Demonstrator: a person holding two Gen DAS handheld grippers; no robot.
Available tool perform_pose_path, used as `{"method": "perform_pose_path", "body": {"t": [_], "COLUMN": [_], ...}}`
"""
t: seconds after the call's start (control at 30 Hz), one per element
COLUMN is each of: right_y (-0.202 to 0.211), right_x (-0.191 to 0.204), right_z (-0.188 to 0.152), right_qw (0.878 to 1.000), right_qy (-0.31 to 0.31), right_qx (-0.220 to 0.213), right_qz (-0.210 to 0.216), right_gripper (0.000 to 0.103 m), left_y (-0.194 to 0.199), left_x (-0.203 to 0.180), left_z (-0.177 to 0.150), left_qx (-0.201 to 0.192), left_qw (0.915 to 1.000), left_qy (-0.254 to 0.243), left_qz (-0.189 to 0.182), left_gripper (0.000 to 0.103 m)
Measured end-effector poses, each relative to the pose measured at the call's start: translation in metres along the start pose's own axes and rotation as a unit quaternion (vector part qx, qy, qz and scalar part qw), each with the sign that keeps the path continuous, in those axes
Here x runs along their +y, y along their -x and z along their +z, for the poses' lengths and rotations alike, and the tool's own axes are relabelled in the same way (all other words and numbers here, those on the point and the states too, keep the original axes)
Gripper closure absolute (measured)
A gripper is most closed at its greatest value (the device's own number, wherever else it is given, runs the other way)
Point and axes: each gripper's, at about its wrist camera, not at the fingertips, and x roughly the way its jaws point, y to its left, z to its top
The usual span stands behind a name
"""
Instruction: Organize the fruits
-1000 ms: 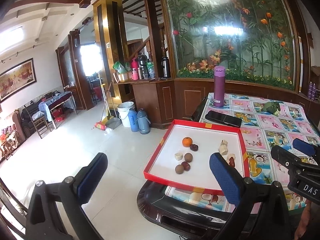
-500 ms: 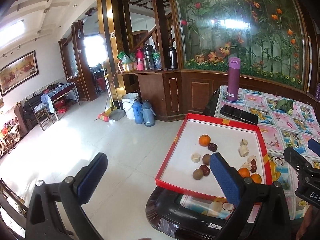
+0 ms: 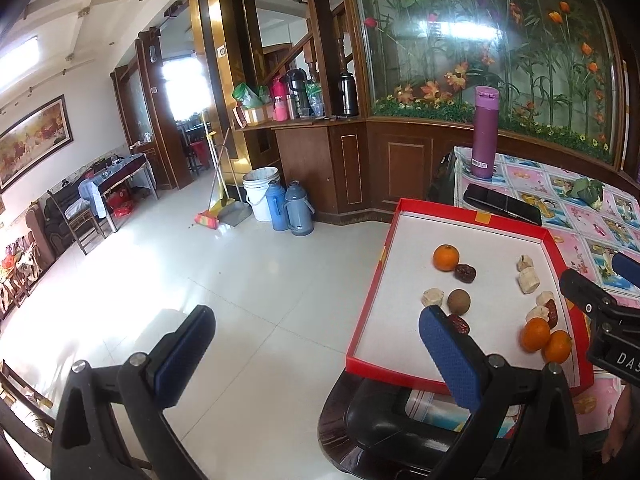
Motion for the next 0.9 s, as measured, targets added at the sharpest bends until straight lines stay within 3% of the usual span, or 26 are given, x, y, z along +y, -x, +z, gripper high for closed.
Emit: {"method": "perform_pose_path", "body": {"t": [0.4, 0.6, 0.9], "right_y": [-0.005, 0.006, 0.029], "right_x": [0.006, -0.014, -0.049], "right_z": [0.003, -0.001, -0.015], "right_qw": [1.0, 1.0, 1.0], "right_qy": [0.023, 0.019, -0.004], "right_qx": [0.004, -0.005, -0.014], "right_qz": [0.007, 0.009, 0.003], "right_gripper": [0.001, 0.001, 0.001], "left_y": [-0.005, 0.001, 0.02], "left_x": [-0.004, -0.024, -0.067], "left_z": [0.007, 0.008, 0.005], "left_qx": [0.015, 0.022, 0.023], "left_qw": [0.9998, 0.9997, 0.9992], "left_qy": [0.006, 0.007, -0.007], "left_qz": [-0.007, -0.006, -0.033], "left_gripper": [0.0, 0.0, 0.0]}}
